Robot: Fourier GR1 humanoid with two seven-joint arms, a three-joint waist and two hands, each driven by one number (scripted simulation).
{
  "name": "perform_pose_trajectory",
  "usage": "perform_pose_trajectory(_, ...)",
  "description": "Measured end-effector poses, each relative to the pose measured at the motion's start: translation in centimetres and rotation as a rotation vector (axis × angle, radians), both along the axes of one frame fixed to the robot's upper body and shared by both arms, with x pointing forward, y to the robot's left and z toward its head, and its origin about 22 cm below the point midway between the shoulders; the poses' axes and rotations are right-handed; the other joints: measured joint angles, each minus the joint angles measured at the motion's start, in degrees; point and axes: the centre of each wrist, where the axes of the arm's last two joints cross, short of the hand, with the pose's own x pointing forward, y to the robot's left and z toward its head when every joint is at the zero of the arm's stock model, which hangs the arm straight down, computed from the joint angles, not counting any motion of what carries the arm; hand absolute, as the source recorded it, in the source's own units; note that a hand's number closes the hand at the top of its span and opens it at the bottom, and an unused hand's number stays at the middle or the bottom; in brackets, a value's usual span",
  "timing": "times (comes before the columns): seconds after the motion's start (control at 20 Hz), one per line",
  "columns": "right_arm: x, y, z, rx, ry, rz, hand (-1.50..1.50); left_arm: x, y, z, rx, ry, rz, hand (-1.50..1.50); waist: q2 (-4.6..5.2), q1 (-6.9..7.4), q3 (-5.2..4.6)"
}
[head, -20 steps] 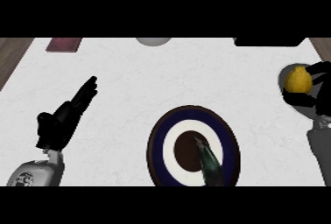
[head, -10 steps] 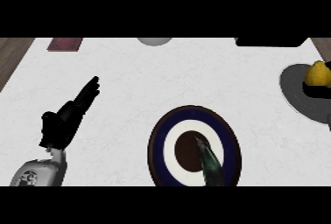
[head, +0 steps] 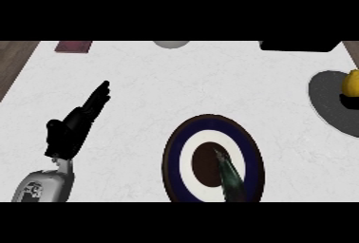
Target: Pick the lemon from the plate and place it in the pan
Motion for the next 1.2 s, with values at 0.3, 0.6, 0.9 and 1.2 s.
perform_pose_trajectory(0.3,-1.1,-1.9,-0.2,0.136,0.126,-0.022,-1.50,0.3,-0.5,0.4,0.000,-0.008,-0.021,0.00,0.51,0.97,0.21)
perform_pose_trajectory(0.6,-1.2,-2.5,0.4,0.260,-0.013,0.023,-1.50,0.3,-0.7,0.6,-0.003,-0.018,-0.023,0.00,0.80,1.25,0.41)
perform_pose_trajectory(0.9,-1.7,-3.6,1.1,0.414,-0.266,0.054,-1.50,0.2,-0.6,0.5,-0.004,-0.009,-0.014,0.00,0.62,0.71,0.45)
perform_pose_trajectory(1.2,-4.8,-6.2,0.0,0.560,-0.384,0.130,-1.50,0.1,-0.5,0.6,-0.003,-0.008,-0.004,0.00,0.40,0.11,0.38)
